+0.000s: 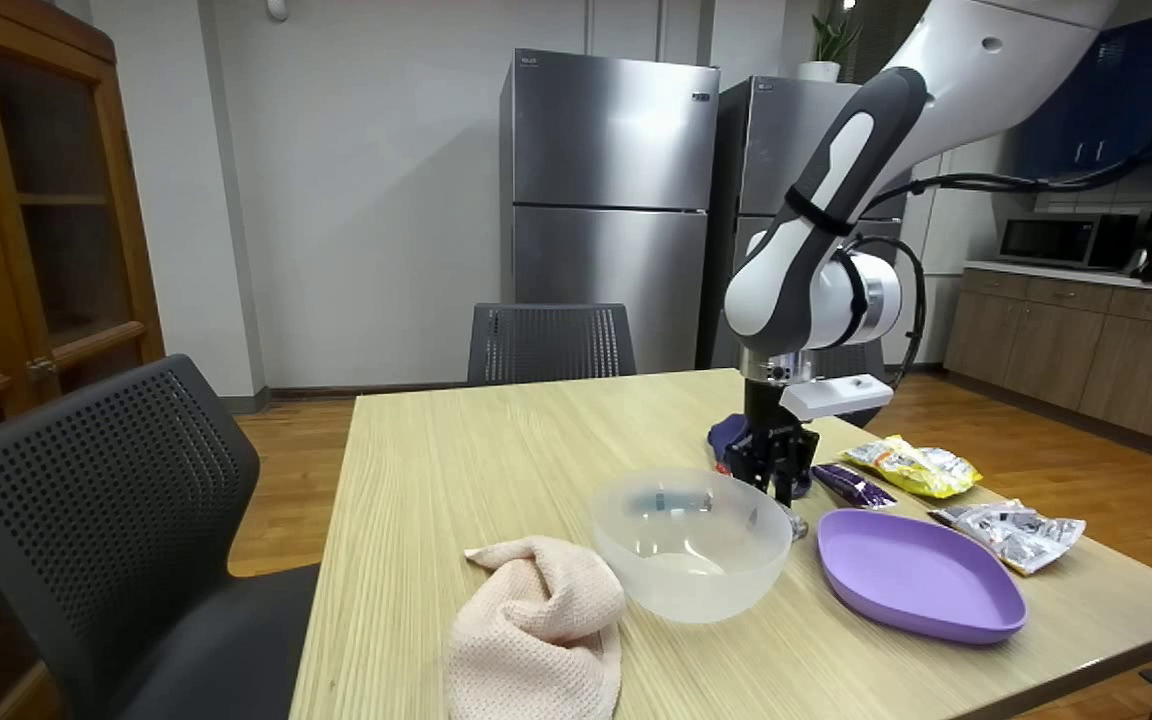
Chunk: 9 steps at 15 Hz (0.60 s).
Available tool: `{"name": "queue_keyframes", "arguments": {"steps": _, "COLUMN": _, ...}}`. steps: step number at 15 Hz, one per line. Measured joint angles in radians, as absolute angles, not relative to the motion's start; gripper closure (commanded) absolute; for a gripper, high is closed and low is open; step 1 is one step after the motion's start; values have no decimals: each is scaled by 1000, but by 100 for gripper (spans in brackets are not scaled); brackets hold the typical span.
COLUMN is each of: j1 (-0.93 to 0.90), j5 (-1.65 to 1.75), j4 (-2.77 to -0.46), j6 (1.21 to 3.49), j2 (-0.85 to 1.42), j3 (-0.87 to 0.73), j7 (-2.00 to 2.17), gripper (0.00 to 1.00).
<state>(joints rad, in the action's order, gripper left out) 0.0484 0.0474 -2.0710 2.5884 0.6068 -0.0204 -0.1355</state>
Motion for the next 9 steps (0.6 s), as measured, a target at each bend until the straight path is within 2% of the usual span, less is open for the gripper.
{"name": "queue_keyframes", "arguments": {"steps": 9, "j1": 49, "j5": 39, "j4": -2065, "j6": 2575, "j2": 546, "j3": -26, "j7": -117, "gripper": 83}}
